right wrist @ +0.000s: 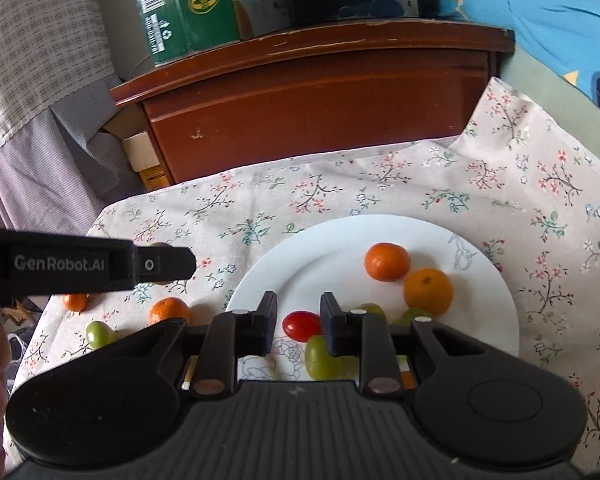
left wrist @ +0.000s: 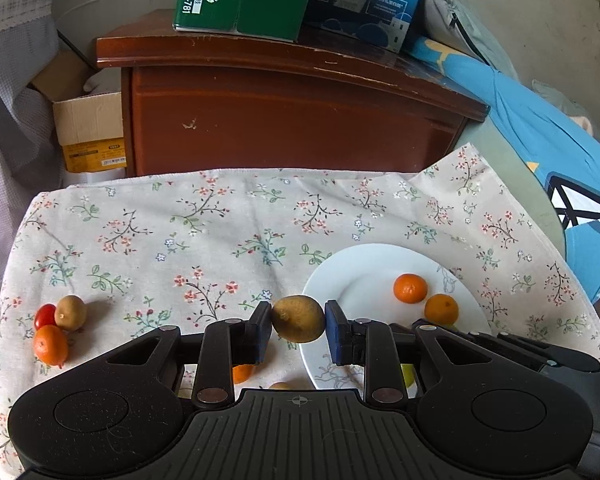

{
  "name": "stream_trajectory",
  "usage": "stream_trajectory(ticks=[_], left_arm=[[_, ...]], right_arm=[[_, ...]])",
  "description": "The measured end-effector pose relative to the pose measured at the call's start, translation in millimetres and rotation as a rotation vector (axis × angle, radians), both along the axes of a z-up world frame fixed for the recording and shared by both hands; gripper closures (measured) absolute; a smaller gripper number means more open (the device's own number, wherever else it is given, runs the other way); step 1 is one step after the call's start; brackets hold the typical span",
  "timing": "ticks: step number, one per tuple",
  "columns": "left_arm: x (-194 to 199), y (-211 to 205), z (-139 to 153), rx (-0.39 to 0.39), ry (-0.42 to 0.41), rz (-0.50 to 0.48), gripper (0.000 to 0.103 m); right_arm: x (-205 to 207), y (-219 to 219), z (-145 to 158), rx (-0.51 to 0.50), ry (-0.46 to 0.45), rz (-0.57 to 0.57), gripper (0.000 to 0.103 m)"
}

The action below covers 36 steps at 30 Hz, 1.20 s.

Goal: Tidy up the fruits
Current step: 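Open both grippers to release the kiwi and tomato onto the plate, then withdraw both grippers from the plate toward the remaining fruits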

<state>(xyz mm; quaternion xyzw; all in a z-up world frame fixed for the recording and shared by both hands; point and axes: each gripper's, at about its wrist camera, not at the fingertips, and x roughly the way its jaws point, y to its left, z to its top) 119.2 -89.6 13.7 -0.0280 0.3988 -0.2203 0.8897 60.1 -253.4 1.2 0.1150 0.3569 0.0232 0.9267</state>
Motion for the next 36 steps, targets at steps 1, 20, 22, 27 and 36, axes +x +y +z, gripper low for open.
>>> stream_trajectory(ticks=[1,20,22,27,36], left_arm=[[0,-2,-2,-0.001,0.003,-0.005,0.077],[-8,-26,-11,0.025,-0.020,-0.026,0.041],[-11,-20,-1,0.023,-0.041,-0.015,0.032],[-20,-8,19,0.072,-0.098,-0.007,0.016],[-6,23,30,0.170,-0.070,0.035,0.016]], right_arm=[[0,-4,2,0.005,0.001,-0.007,0.078],[-1,-42,9,0.136,0.041,-0.135,0.075],[-1,-41,10,0.137,0.037,-0.133,0.074],[-4,-35,14,0.145,0.022,-0.097,0.072],[-6,-15,16,0.183,0.006,0.030,0.071]])
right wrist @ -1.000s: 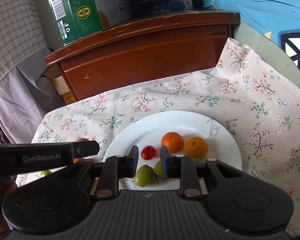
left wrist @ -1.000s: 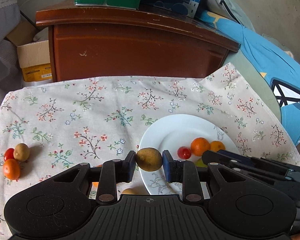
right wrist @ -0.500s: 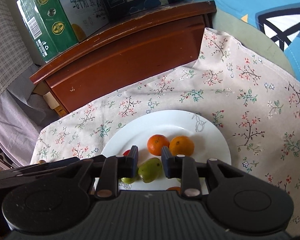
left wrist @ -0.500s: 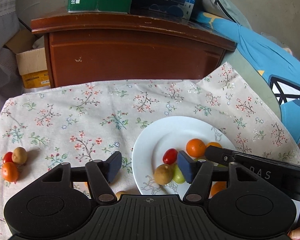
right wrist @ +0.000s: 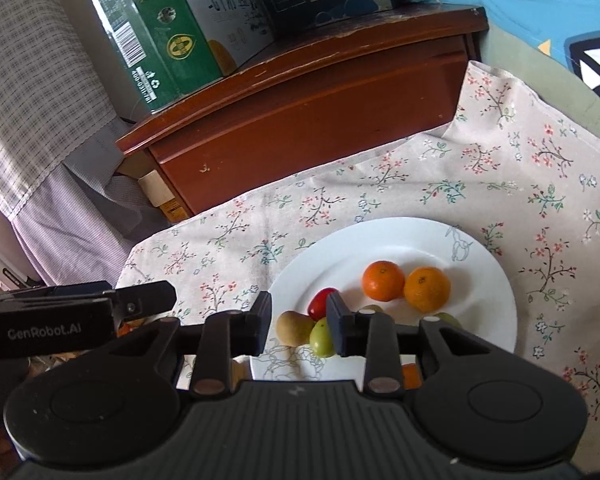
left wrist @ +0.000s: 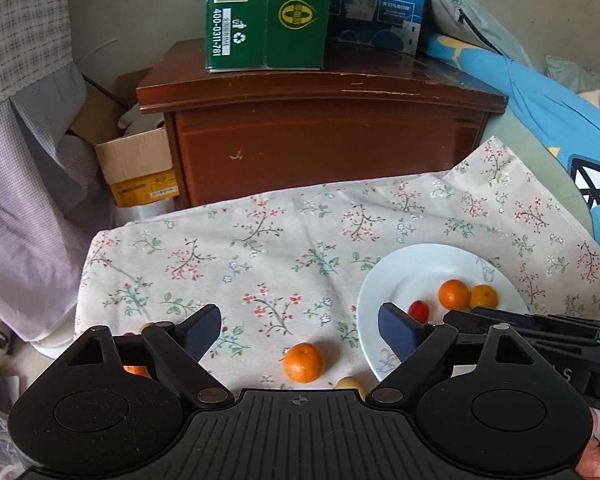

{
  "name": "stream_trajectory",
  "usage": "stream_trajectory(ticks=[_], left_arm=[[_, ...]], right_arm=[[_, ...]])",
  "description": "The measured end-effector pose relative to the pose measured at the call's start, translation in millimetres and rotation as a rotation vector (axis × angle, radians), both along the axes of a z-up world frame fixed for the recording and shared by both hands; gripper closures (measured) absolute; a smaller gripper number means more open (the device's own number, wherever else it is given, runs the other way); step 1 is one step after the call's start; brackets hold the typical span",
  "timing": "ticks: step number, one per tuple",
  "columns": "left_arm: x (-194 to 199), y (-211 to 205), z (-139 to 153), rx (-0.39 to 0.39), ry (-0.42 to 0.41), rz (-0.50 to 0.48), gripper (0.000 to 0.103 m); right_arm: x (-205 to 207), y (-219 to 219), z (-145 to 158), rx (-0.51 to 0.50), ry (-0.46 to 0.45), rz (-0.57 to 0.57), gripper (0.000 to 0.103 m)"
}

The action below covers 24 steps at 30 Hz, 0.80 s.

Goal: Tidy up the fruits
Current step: 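Withdraw both grippers from the plate toward the remaining fruits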

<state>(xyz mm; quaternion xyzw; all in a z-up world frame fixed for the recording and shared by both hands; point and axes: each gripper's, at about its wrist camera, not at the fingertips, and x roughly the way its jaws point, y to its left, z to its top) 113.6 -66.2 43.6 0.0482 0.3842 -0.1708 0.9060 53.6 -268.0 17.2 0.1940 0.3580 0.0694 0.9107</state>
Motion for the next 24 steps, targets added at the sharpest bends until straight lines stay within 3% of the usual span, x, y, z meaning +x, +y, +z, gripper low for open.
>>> stream_trajectory(ticks=[4,12,20,24], left_arm=[[6,21,5,-0.024,0.004,0.055,0.015],[19,63,2,0.004,0.004,0.179,0.015],[26,95,-7,0.023,-0.009,0.280,0.015],[31,99,-21,0.053,0.023,0.300,0.016]], right_arm=[[0,14,-5,-0.003,-0.006,0.076,0.071],[0,44,-17,-0.040,-0.016,0.202,0.071],[0,63,-29,-0.091,-0.018,0.260,0.071],[0,69,-35,-0.113,-0.013,0.279,0.071]])
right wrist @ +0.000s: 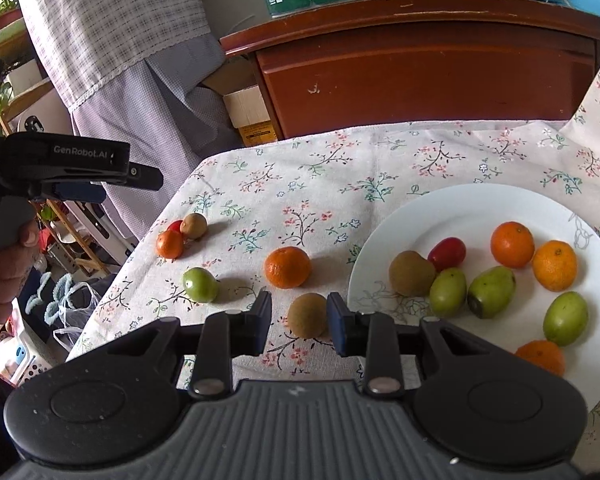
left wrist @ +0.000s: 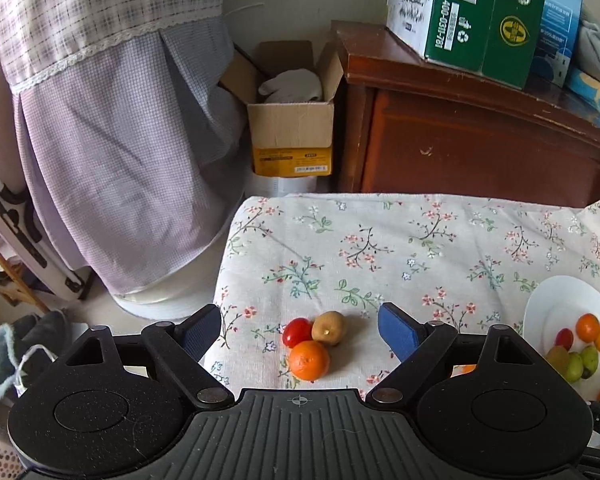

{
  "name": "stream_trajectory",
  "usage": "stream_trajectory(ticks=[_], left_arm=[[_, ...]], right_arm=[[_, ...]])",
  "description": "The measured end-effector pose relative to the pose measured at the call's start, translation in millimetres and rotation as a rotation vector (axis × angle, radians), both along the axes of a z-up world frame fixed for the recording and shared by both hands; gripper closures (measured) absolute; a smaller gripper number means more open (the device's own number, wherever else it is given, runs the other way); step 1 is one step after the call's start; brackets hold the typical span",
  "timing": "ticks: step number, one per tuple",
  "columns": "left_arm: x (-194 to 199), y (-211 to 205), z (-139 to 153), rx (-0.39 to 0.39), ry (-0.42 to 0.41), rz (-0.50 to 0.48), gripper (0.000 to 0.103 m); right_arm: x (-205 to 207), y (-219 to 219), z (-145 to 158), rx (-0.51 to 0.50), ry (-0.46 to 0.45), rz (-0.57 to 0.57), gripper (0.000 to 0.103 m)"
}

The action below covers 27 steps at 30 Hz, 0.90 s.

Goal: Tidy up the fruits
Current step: 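Withdraw both grippers from the plate toward the remaining fruits, then grasp a mandarin orange with the left gripper while the right gripper grasps a kiwi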

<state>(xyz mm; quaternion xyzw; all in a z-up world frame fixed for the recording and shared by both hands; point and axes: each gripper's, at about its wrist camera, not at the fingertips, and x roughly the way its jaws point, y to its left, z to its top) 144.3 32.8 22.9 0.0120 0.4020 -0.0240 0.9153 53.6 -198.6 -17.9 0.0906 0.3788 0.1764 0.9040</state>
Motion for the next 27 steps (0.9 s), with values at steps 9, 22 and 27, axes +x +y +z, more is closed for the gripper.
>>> stream_trajectory(ticks=[9,22,27], left_arm=[[6,0,-36,0.010,0.075,-0.017,0.022],[15,-2,-56,-0.029,0.126,-0.012,0.044],[17,-1,-55,-0.034,0.119,-0.005,0.059]], right_arm=[[5,5,-7,-0.053,-0.021,0.006,0.071],[7,12,-15,-0.076,-0.006,-0.002,0.071],[7,10,-15,-0.075,0.000,-0.018,0.077]])
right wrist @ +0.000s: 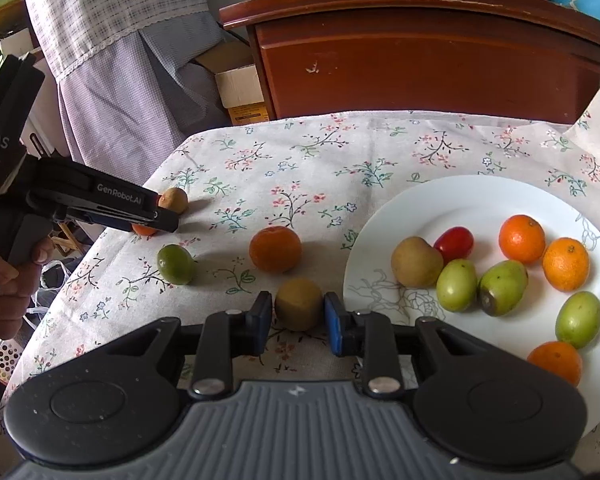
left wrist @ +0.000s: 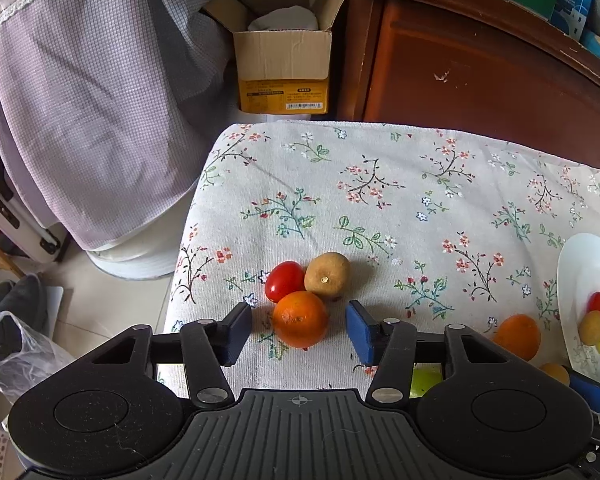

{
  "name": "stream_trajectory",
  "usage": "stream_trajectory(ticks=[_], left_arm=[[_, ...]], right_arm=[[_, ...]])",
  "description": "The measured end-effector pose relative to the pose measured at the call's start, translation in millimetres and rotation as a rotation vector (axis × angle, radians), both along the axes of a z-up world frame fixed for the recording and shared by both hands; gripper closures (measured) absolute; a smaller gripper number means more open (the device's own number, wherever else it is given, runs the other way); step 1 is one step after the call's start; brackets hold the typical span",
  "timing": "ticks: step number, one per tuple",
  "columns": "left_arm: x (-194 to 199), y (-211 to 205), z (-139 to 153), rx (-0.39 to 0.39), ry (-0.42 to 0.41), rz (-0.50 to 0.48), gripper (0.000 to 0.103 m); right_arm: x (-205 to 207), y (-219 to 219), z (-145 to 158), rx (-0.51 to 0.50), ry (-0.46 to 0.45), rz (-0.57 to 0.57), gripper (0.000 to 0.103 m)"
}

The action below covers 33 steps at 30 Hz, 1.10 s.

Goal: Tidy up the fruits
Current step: 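Grasp a mandarin orange with the left gripper while the right gripper grasps a kiwi, then carry the orange and kiwi over the white plate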

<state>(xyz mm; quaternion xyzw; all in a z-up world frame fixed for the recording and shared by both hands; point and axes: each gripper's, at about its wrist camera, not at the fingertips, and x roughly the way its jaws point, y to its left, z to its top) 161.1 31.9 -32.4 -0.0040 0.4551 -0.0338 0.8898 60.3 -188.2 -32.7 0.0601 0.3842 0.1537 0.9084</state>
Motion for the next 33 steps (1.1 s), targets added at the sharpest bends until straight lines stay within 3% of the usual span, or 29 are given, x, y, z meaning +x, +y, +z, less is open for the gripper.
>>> stream_trajectory(ticks=[5,17,33], left_arm=[[-1,-3,1,0.005,-0.007,-0.009,0.077],[-16,-20,19,-0.010,-0.036,-0.063,0.077],[-35,-54,46,-0.010,-0.093,-0.138,0.077]], right_arm=[[0,-1,0,0.004,0.004,-0.005,0.077],[-1,-12,8,0.079,0.018,-0.051,0.078],[-5,-22,34,0.116,-0.040,-0.076,0.078]])
